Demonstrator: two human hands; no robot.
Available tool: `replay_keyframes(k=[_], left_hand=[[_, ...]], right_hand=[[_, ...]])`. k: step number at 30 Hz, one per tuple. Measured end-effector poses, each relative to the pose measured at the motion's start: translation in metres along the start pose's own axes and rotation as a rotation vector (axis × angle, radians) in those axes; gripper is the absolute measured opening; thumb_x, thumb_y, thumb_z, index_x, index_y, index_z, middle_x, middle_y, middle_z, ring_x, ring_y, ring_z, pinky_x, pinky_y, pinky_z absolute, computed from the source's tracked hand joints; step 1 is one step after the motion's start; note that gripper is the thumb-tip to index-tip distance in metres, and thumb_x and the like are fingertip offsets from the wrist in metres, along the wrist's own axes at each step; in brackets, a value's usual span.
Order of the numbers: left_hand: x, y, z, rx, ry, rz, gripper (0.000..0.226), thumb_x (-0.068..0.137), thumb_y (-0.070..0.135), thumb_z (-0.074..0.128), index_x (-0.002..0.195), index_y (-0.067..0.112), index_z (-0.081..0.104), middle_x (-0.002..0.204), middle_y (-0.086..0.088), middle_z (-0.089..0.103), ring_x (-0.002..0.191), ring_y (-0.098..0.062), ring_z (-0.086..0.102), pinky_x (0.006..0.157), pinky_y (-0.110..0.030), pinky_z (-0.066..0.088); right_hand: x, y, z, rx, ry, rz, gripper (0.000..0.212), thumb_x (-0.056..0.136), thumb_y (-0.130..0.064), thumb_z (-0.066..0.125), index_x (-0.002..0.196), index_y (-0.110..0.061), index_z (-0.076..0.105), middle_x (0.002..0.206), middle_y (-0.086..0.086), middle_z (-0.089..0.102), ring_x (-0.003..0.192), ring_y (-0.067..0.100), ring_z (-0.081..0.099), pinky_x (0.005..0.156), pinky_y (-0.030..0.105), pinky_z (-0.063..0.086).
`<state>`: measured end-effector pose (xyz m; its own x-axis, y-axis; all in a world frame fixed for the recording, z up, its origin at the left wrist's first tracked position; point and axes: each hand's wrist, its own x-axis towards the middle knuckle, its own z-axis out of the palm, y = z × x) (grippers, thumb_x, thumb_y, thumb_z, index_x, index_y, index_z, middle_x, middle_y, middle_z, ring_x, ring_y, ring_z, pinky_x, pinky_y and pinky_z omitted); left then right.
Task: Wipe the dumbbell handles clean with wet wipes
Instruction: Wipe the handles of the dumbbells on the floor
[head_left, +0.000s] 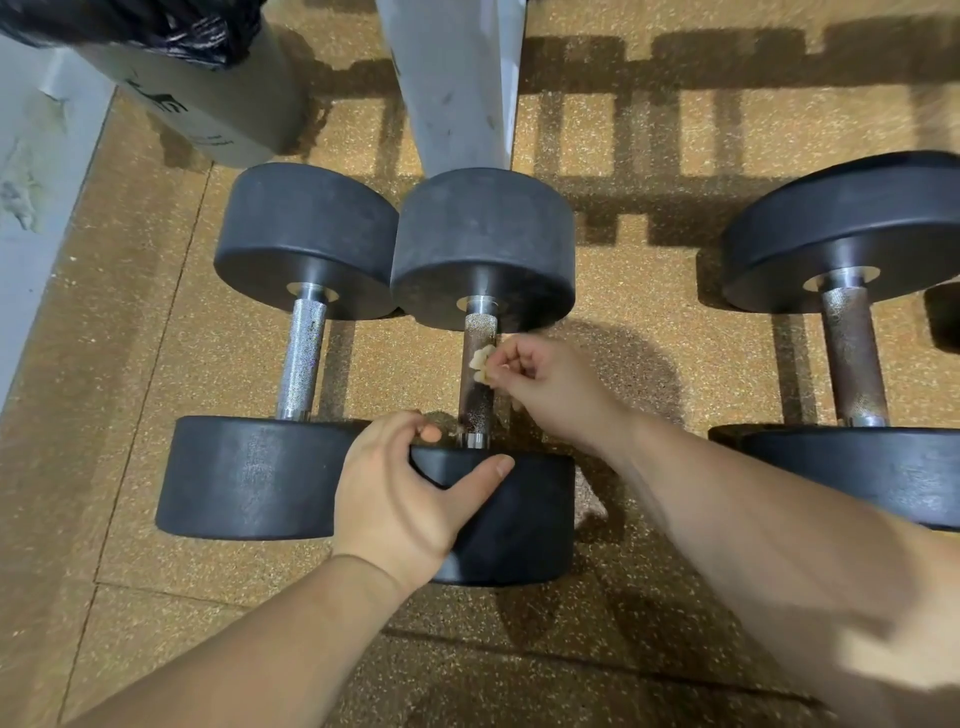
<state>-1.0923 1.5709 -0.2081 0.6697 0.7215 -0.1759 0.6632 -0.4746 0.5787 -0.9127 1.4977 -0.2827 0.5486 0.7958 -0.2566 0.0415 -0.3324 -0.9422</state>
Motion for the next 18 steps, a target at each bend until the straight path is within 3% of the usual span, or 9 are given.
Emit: replay_keyframes(k=[3,8,10,14,16,18], left_hand=[[0.001,0.002,0.0,-0.005,0.012,-0.003,0.066,0.059,0.083,0.058,0.088,0.023,0.057,0.093,0.012,0.055,0.092,-0.002,0.047,0.087,-0.014,0.033],[0.0,0.003,0.0,-0.014,0.011,-0.003,0.063,0.059,0.083,0.059,0.089,0.028,0.056,0.09,0.016,0.054,0.091,-0.006,0.05,0.085,-0.021,0.038],[0.0,0.003,0.0,-0.018,0.014,-0.002,0.061,0.059,0.083,0.059,0.086,0.029,0.055,0.089,0.018,0.054,0.089,-0.007,0.05,0.084,-0.023,0.039],[0.0,0.002,0.001,-0.012,0.035,0.003,0.063,0.058,0.082,0.06,0.084,0.026,0.056,0.087,0.01,0.057,0.088,-0.013,0.054,0.084,-0.029,0.044],[0.0,0.003,0.002,-0.028,0.034,-0.008,0.064,0.056,0.082,0.06,0.085,0.026,0.056,0.088,0.01,0.057,0.088,-0.014,0.055,0.085,-0.029,0.045],[-0.001,0.004,0.002,-0.042,0.034,-0.021,0.065,0.055,0.082,0.061,0.087,0.026,0.057,0.09,0.01,0.058,0.09,-0.014,0.055,0.086,-0.03,0.046]], right_hand=[[0.006,-0.007,-0.002,-0.052,-0.009,-0.015,0.009,0.091,-0.019,0.069,0.085,-0.026,0.068,0.077,0.008,0.069,0.066,0.016,0.059,0.067,0.038,0.051],[0.027,-0.02,0.011,-0.109,0.272,0.066,0.013,0.093,-0.019,0.06,0.1,-0.023,0.071,0.095,-0.007,0.071,0.089,0.011,0.064,0.077,0.027,0.047],[0.019,-0.016,0.007,-0.141,0.184,0.014,0.009,0.093,-0.02,0.064,0.097,-0.022,0.072,0.088,-0.015,0.069,0.082,0.002,0.062,0.076,0.025,0.046],[-0.006,-0.008,-0.009,-0.159,-0.312,-0.029,0.003,0.089,-0.018,0.074,0.088,-0.02,0.072,0.073,-0.016,0.065,0.064,-0.003,0.056,0.066,0.021,0.047],[-0.007,-0.011,-0.011,-0.239,-0.352,-0.071,0.005,0.089,-0.016,0.074,0.087,-0.019,0.07,0.071,-0.02,0.063,0.064,-0.004,0.056,0.064,0.014,0.043],[-0.003,-0.017,-0.008,-0.259,-0.225,-0.108,0.008,0.089,-0.019,0.073,0.085,-0.024,0.069,0.07,-0.018,0.062,0.064,-0.004,0.055,0.062,0.014,0.041]])
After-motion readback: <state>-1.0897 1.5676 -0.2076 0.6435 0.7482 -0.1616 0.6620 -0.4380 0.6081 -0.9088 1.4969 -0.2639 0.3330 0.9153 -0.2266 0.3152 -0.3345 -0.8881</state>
